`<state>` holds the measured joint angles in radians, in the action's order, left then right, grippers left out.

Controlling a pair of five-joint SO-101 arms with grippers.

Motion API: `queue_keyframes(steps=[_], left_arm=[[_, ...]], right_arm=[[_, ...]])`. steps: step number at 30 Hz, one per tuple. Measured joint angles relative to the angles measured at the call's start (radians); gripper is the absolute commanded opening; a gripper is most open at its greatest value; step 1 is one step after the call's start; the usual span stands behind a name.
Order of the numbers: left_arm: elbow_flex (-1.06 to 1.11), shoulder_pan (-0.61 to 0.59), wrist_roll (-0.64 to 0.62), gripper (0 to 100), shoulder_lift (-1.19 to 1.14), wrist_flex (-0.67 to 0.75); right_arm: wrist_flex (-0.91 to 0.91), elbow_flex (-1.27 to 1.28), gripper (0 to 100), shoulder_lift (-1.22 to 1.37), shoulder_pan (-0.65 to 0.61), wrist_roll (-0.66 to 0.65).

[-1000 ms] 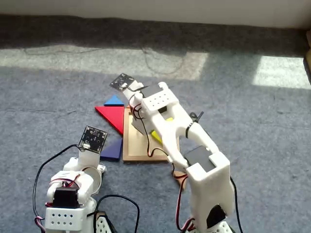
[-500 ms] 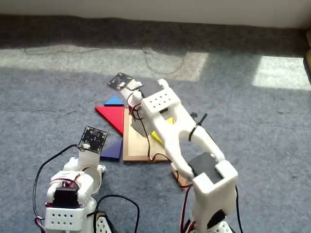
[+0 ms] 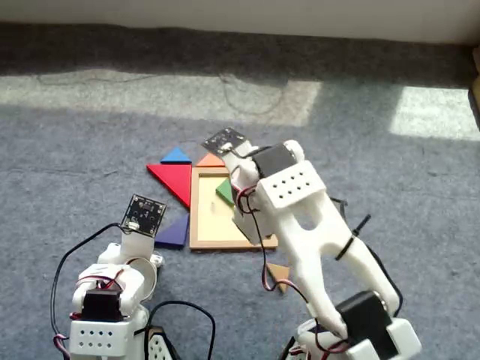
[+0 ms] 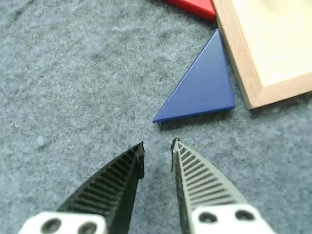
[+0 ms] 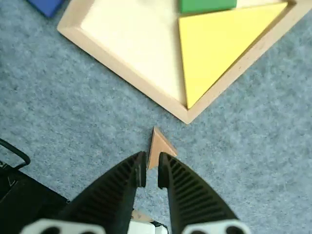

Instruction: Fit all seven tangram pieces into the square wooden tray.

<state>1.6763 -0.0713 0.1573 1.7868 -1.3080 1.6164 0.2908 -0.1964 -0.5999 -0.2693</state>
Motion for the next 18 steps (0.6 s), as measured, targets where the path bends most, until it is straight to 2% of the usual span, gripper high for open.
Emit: queue_keyframes(steps=[5,11,18], left_arm=[[0.0,0.0,0.0,12,0.0,0.0],[0.0,0.0,0.0,12,0.0,0.0],[0.0,0.0,0.0,12,0.0,0.0]], right_arm=[[-0.074,0.236,5.2,-0.201,0.025,0.081],[-0.25,0.537,20.4,-0.308,0.025,0.097],[-0.393,0.706,21.0,-0.315,0.025,0.097]])
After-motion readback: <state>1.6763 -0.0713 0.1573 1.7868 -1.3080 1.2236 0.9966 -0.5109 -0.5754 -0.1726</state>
